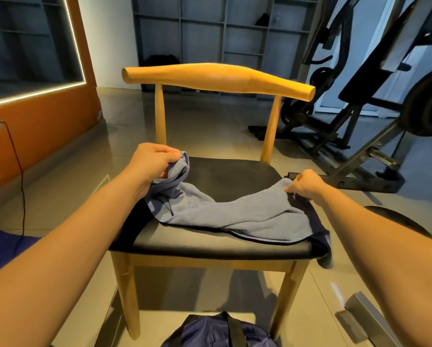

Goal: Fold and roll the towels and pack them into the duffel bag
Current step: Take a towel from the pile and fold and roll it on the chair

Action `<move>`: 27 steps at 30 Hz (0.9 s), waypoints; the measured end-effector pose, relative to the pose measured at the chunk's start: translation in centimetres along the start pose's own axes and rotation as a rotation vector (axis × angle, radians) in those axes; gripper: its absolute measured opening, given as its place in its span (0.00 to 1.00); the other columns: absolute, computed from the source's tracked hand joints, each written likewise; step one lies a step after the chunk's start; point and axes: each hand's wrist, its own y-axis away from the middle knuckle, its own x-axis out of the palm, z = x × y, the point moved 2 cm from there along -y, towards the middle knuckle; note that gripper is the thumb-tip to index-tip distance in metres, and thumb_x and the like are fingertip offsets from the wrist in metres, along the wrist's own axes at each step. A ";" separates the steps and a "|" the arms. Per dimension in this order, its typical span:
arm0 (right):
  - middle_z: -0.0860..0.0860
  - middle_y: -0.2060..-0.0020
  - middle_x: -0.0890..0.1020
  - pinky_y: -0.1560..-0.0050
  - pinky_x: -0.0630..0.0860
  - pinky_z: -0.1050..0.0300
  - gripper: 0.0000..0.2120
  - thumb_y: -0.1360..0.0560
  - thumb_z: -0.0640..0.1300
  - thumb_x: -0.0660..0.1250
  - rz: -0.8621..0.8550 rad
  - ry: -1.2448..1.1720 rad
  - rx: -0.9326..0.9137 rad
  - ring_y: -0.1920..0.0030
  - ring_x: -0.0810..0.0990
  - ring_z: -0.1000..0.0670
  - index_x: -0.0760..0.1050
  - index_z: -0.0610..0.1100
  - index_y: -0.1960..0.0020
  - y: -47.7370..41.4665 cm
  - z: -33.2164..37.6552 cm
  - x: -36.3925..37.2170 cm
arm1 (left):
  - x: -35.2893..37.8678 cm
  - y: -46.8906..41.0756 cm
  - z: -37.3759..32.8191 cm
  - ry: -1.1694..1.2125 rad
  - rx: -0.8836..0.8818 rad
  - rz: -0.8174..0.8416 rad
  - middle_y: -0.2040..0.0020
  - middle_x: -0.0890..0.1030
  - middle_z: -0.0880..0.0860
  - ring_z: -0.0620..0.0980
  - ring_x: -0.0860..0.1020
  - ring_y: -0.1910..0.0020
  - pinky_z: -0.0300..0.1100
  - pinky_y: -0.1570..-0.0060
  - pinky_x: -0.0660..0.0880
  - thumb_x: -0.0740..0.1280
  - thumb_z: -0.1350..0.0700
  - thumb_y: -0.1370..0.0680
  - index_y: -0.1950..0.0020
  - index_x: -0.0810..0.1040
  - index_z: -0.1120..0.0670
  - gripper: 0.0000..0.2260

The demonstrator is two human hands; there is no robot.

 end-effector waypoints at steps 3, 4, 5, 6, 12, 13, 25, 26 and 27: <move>0.41 0.62 0.79 0.58 0.77 0.49 0.12 0.26 0.42 0.75 0.016 -0.043 -0.037 0.60 0.78 0.44 0.78 0.33 0.56 0.8 1.2 -0.4 | 0.2 0.3 0.0 0.002 0.000 0.012 0.50 0.86 0.55 0.52 0.84 0.51 0.42 0.55 0.82 0.72 0.58 0.21 0.50 0.87 0.56 0.04; 0.42 0.63 0.77 0.61 0.73 0.51 0.11 0.26 0.41 0.75 0.034 -0.074 -0.045 0.61 0.76 0.44 0.77 0.34 0.56 1.2 1.7 -0.7 | 0.1 0.4 0.1 0.002 0.002 0.014 0.50 0.86 0.55 0.52 0.84 0.51 0.42 0.55 0.83 0.72 0.59 0.22 0.50 0.87 0.56 0.04; 0.42 0.63 0.76 0.62 0.72 0.52 0.11 0.26 0.40 0.75 0.056 -0.110 -0.040 0.61 0.75 0.43 0.77 0.34 0.55 1.6 2.2 -1.2 | 0.0 0.4 0.1 0.003 0.003 0.013 0.51 0.86 0.55 0.53 0.85 0.50 0.43 0.55 0.83 0.72 0.59 0.22 0.51 0.87 0.56 0.04; 0.42 0.61 0.77 0.62 0.72 0.52 0.13 0.27 0.41 0.77 0.085 -0.152 -0.026 0.60 0.75 0.43 0.78 0.33 0.53 2.0 2.8 -1.8 | -0.1 0.4 0.1 0.001 0.003 0.012 0.51 0.86 0.55 0.53 0.84 0.50 0.42 0.56 0.83 0.72 0.59 0.22 0.51 0.87 0.56 0.04; 0.42 0.47 0.83 0.42 0.80 0.43 0.17 0.28 0.44 0.78 0.137 -0.507 -0.141 0.44 0.81 0.41 0.80 0.38 0.44 4.9 9.6 -7.9 | -0.8 0.8 -1.0 0.079 0.053 -0.051 0.53 0.85 0.53 0.47 0.82 0.56 0.38 0.60 0.78 0.71 0.58 0.21 0.52 0.85 0.56 0.04; 0.43 0.45 0.83 0.41 0.79 0.42 0.15 0.26 0.43 0.76 0.046 -0.620 -0.218 0.42 0.81 0.41 0.81 0.39 0.42 5.3 10.9 -9.2 | -1.1 0.9 -1.6 0.112 0.122 -0.137 0.55 0.84 0.50 0.44 0.81 0.57 0.37 0.58 0.78 0.70 0.57 0.20 0.52 0.85 0.54 0.04; 0.45 0.46 0.83 0.45 0.80 0.48 0.09 0.22 0.48 0.72 0.018 -0.453 -0.449 0.42 0.80 0.44 0.82 0.42 0.47 9.0 14.6 -11.7 | -4.2 1.2 -3.8 0.215 0.200 -0.330 0.52 0.84 0.48 0.46 0.82 0.51 0.41 0.52 0.81 0.71 0.55 0.20 0.48 0.85 0.50 0.04; 0.45 0.47 0.83 0.45 0.80 0.48 0.09 0.21 0.48 0.70 0.035 -0.446 -0.483 0.43 0.80 0.44 0.81 0.43 0.46 9.1 14.6 -11.4 | -4.2 1.3 -3.9 0.182 0.192 -0.286 0.52 0.84 0.49 0.46 0.82 0.51 0.39 0.56 0.80 0.70 0.55 0.20 0.49 0.84 0.50 0.03; 0.45 0.47 0.82 0.45 0.81 0.48 0.10 0.21 0.48 0.70 0.037 -0.420 -0.510 0.43 0.80 0.45 0.81 0.43 0.44 9.3 14.7 -11.3 | -4.1 1.3 -4.1 0.154 0.188 -0.242 0.52 0.84 0.49 0.46 0.81 0.52 0.37 0.59 0.78 0.70 0.56 0.20 0.50 0.84 0.50 0.04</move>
